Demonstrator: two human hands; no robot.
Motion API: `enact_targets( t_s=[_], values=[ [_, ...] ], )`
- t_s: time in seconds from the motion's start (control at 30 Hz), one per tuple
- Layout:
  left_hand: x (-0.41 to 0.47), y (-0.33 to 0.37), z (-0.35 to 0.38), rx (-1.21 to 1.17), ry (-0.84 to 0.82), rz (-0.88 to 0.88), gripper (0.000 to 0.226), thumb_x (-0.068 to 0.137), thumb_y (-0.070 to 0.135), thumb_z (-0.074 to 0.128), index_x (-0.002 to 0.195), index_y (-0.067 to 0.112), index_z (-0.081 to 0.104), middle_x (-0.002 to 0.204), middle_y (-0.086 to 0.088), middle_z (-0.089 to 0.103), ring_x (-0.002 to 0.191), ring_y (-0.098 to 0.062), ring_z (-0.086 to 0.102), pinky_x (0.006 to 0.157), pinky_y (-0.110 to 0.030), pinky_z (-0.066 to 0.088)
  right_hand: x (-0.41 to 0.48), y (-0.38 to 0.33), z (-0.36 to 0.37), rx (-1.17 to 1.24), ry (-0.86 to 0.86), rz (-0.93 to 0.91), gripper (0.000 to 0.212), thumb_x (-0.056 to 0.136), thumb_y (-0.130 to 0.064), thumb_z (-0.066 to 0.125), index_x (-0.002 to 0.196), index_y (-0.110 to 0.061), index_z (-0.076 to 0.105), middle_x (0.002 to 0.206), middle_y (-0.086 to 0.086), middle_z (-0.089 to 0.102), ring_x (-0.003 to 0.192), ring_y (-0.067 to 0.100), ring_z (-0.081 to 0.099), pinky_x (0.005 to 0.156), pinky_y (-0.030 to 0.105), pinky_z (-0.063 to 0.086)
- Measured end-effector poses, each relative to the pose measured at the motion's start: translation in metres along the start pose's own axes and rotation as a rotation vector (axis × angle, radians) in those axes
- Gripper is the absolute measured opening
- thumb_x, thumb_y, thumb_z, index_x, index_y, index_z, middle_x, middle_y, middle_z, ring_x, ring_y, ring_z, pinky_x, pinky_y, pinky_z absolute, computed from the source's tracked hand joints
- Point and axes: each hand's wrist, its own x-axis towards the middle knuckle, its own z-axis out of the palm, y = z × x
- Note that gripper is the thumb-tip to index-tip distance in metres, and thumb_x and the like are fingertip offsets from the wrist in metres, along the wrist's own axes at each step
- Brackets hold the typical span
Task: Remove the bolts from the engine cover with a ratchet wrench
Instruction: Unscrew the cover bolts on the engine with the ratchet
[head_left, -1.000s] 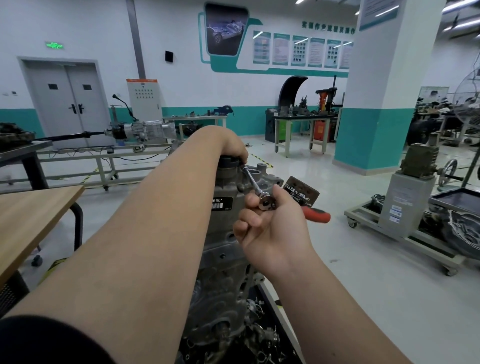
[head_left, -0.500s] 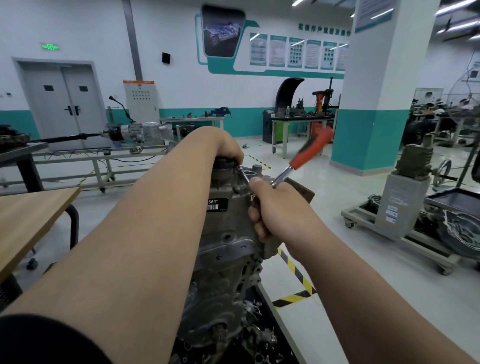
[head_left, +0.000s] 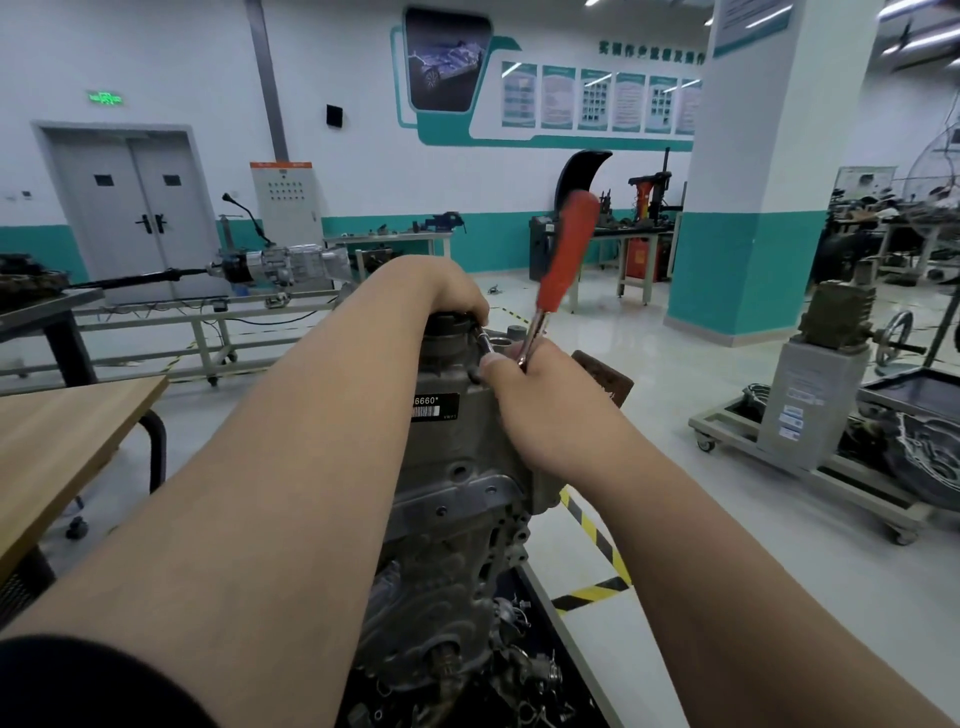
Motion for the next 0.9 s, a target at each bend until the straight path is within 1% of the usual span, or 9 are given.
enact_targets(
  t_s=[0.07,0.13,0.23,0.33,0.43,0.57,0.7,0.8,0.9],
  values=[
    [-0.001,0.001,0.000,0.016,0.011,-0.003,0.028,0.080,0.038,0.072,0.073,0.018,0.054,0.081,-0.003,0.052,0.067,-0.018,0.053,0.052,-0.029,0.036,-0.003,0.002,0.005,0.336,-0.006,0.094,0.029,0.097,-0.043,0.042,0.096,-0.016,0.052,0.070,0.002,0.059,0.053,0.018,0.052,0.056,0.031,0.042],
    [-0.002,0.001,-0.001,0.010,-0.001,-0.003,0.027,0.080,0.037,0.071,0.073,0.018,0.053,0.082,-0.002,0.052,0.068,-0.018,0.053,0.053,-0.028,0.037,-0.008,0.003,0.013,0.663,0.005,0.196,0.028,0.099,-0.040,0.043,0.087,-0.016,0.050,0.057,0.001,0.054,0.041,0.017,0.045,0.045,0.026,0.041],
    [-0.004,0.001,-0.001,-0.017,-0.010,-0.013,0.025,0.080,0.036,0.070,0.076,0.017,0.055,0.083,-0.004,0.053,0.069,-0.019,0.054,0.054,-0.029,0.039,-0.017,0.001,0.024,1.143,-0.029,0.331,0.027,0.102,-0.039,0.042,0.087,-0.017,0.047,0.053,-0.002,0.050,0.037,0.013,0.037,0.043,0.022,0.040],
    [-0.007,0.002,-0.001,-0.024,-0.015,-0.005,0.023,0.080,0.035,0.070,0.077,0.016,0.057,0.084,-0.004,0.054,0.068,-0.020,0.054,0.054,-0.028,0.039,-0.021,-0.003,0.029,1.628,-0.102,0.435,0.035,0.102,-0.043,0.037,0.085,-0.014,0.044,0.055,-0.002,0.048,0.035,0.011,0.032,0.041,0.018,0.037],
    [-0.008,0.001,-0.002,-0.017,-0.013,-0.001,0.023,0.080,0.036,0.069,0.078,0.016,0.058,0.084,-0.004,0.056,0.068,-0.019,0.055,0.054,-0.028,0.038,-0.023,-0.005,0.030,1.900,-0.162,0.493,0.043,0.101,-0.046,0.037,0.081,-0.009,0.047,0.058,-0.001,0.051,0.034,0.010,0.036,0.039,0.016,0.038],
    [-0.007,0.001,-0.003,0.011,-0.002,0.002,0.024,0.079,0.037,0.070,0.075,0.017,0.059,0.081,-0.002,0.056,0.066,-0.018,0.055,0.053,-0.027,0.037,-0.022,-0.006,0.032,1.954,-0.172,0.506,0.046,0.101,-0.047,0.037,0.079,-0.008,0.048,0.058,-0.001,0.052,0.034,0.010,0.037,0.039,0.016,0.038],
    [-0.008,0.004,-0.004,0.061,-0.024,0.003,0.026,0.082,0.038,0.069,0.075,0.017,0.055,0.082,-0.002,0.053,0.067,-0.018,0.053,0.053,-0.028,0.037,-0.022,-0.003,0.033,1.816,-0.123,0.478,0.043,0.101,-0.045,0.036,0.079,-0.011,0.048,0.057,-0.003,0.052,0.034,0.010,0.033,0.039,0.016,0.036],
    [-0.010,0.007,-0.006,0.102,-0.061,0.004,0.026,0.085,0.037,0.067,0.076,0.016,0.054,0.084,-0.004,0.053,0.068,-0.019,0.052,0.054,-0.029,0.039,-0.020,0.001,0.033,1.619,-0.070,0.432,0.040,0.102,-0.044,0.036,0.080,-0.012,0.048,0.054,-0.003,0.051,0.034,0.010,0.032,0.039,0.019,0.036],
    [-0.012,0.010,-0.007,0.128,-0.101,-0.001,0.024,0.089,0.035,0.063,0.080,0.014,0.056,0.085,-0.007,0.054,0.068,-0.020,0.052,0.060,-0.029,0.043,-0.017,0.009,0.028,1.255,0.052,0.375,0.034,0.102,-0.040,0.040,0.083,-0.014,0.050,0.051,-0.001,0.050,0.035,0.014,0.035,0.042,0.022,0.036]
  ],
)
